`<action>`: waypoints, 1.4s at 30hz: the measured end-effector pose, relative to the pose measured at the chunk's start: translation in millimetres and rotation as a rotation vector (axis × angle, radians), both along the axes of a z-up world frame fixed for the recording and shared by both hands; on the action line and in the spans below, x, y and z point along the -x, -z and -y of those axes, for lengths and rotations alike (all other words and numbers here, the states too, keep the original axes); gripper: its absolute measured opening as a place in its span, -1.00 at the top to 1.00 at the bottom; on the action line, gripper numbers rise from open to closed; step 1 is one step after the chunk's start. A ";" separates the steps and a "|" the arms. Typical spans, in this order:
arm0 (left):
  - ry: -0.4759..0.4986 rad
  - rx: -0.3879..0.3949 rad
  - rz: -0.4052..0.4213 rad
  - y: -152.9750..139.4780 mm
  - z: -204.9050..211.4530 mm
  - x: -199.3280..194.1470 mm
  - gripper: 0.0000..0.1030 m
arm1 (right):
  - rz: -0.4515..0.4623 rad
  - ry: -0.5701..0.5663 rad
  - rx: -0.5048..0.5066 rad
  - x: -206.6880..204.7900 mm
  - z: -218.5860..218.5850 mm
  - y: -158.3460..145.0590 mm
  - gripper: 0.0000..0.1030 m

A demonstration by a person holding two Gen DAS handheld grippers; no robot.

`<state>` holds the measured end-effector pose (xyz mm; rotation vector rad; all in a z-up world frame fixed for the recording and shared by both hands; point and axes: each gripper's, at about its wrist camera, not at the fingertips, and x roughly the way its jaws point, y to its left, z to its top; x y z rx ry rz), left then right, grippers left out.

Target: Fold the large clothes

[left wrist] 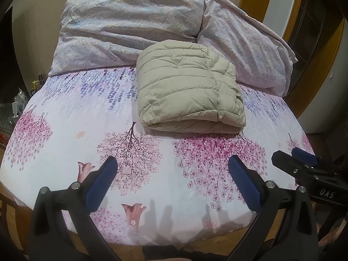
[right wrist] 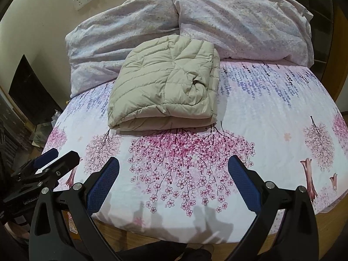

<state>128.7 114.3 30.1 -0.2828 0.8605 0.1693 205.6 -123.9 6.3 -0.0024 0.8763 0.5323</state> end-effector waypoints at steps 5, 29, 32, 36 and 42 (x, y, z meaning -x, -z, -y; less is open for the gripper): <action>0.000 0.000 -0.001 0.2 0.5 -0.5 -0.95 | -0.003 0.000 -0.001 -0.3 0.2 0.6 -0.97; -0.003 0.007 -0.008 2.8 0.8 -3.2 -0.95 | -0.013 -0.002 0.003 -2.8 -2.9 4.2 -0.97; -0.002 0.008 -0.009 2.8 0.2 -3.3 -0.95 | -0.012 -0.002 0.006 -1.9 -3.3 4.0 -0.97; -0.003 0.011 -0.010 3.7 -0.2 -3.9 -0.95 | -0.013 0.002 0.007 -2.6 -2.1 2.9 -0.97; -0.004 0.011 -0.011 4.0 0.0 -4.0 -0.95 | -0.014 0.003 0.007 -3.3 -0.9 2.8 -0.97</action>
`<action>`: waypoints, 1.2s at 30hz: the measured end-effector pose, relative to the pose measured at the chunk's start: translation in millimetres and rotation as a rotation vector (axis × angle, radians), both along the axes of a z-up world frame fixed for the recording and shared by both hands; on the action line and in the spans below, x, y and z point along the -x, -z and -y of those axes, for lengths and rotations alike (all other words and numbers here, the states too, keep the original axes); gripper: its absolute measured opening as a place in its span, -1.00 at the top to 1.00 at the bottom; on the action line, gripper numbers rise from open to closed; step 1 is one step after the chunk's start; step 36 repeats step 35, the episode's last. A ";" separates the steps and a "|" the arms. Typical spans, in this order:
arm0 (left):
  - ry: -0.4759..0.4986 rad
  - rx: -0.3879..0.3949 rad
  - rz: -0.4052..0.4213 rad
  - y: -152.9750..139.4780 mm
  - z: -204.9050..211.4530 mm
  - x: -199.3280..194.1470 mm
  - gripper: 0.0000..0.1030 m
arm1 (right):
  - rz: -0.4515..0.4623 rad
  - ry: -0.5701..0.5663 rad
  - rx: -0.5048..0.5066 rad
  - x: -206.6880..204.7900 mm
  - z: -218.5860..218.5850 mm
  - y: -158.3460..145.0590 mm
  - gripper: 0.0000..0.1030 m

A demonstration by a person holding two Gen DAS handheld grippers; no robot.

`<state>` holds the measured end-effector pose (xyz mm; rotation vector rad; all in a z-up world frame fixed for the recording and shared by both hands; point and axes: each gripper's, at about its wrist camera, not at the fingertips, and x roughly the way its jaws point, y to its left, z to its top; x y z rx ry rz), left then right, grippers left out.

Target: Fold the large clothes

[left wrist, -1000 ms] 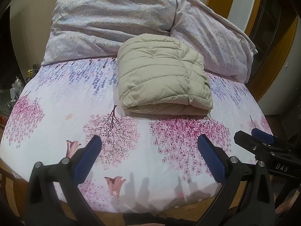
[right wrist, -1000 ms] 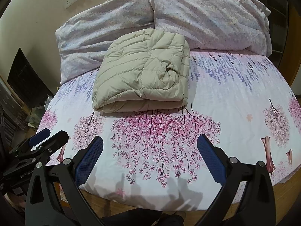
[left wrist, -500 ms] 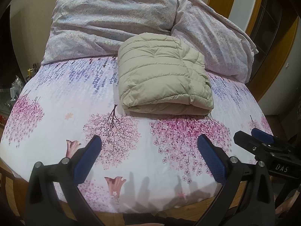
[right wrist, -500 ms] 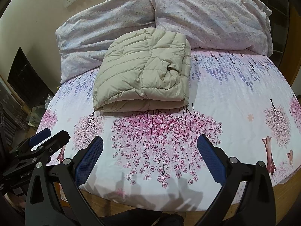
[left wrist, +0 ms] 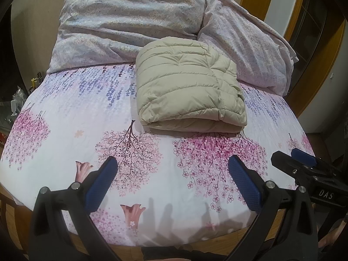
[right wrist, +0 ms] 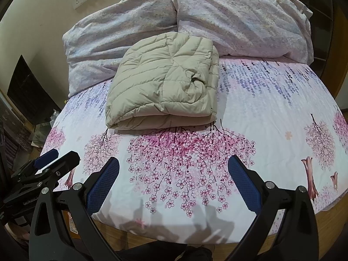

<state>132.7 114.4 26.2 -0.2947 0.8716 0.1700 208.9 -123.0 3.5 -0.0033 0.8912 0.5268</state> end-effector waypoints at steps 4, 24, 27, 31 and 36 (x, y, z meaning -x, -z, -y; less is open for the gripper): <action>-0.001 0.004 -0.002 1.6 -0.9 -0.6 -0.95 | 0.000 0.000 0.000 0.3 0.0 0.0 -0.97; 0.001 -0.001 -0.001 2.4 0.4 -3.3 -0.95 | -0.003 0.005 -0.001 -1.0 0.3 -0.4 -0.97; 0.001 0.000 -0.001 2.3 0.2 -3.2 -0.95 | -0.003 0.005 -0.001 -1.3 0.5 -0.3 -0.97; 0.003 -0.001 -0.002 2.3 1.0 -3.2 -0.95 | -0.004 0.006 -0.001 -1.6 1.3 -0.6 -0.97; 0.004 -0.002 -0.002 2.0 2.5 -2.8 -0.95 | -0.004 0.004 0.000 -1.8 1.4 -0.4 -0.97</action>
